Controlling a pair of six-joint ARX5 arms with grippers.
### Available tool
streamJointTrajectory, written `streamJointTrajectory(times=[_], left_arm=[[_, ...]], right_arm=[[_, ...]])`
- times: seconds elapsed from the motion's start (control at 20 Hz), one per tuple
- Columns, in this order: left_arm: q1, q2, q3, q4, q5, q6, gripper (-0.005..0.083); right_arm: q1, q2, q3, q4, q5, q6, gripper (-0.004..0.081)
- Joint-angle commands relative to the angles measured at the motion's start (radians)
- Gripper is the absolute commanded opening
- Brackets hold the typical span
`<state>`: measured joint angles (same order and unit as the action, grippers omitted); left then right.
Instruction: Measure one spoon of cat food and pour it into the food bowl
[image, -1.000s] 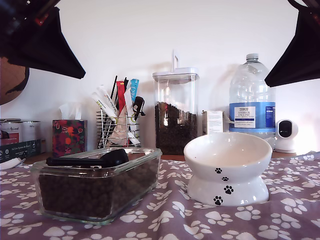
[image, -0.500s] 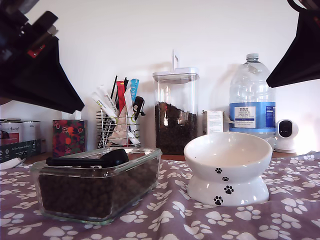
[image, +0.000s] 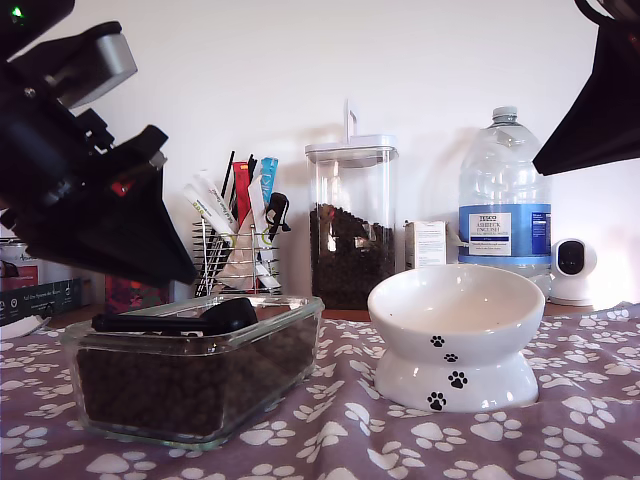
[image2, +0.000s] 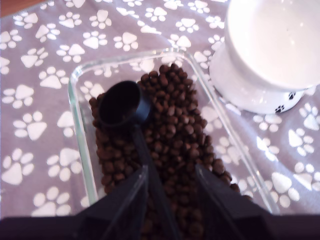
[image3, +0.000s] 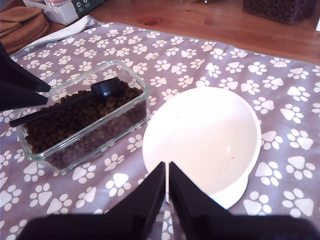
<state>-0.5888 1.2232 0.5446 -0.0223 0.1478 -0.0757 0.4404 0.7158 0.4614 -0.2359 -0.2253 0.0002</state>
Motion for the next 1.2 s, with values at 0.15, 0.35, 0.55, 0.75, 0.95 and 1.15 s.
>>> streamJointTrajectory(times=[0.15, 0.35, 0.55, 0.75, 0.95, 1.15], left_arm=[[-0.003, 0.089, -0.004, 0.027, -0.006, 0.005, 0.0267], [-0.003, 0.119, -0.004, 0.045, -0.032, 0.005, 0.0266], [-0.003, 0.119, -0.004, 0.035, -0.032, 0.005, 0.0150], [-0.003, 0.119, -0.004, -0.008, -0.032, 0.005, 0.0084], [-0.003, 0.119, -0.002, -0.006, -0.035, 0.005, 0.0054], [-0.003, 0.118, 0.013, -0.007, -0.095, 0.006, 0.0044]], right_arm=[[0.004, 0.002, -0.016, 0.007, 0.002, -0.001, -0.0011], [0.004, 0.002, -0.016, 0.007, 0.002, -0.002, -0.0011], [0.004, 0.002, -0.016, 0.008, 0.002, -0.002, -0.0011], [0.004, 0.002, -0.016, 0.008, 0.002, -0.001, -0.0011], [0.004, 0.002, -0.016, 0.007, 0.001, -0.001, -0.0011], [0.004, 0.002, -0.016, 0.007, -0.001, -0.001, -0.0011]])
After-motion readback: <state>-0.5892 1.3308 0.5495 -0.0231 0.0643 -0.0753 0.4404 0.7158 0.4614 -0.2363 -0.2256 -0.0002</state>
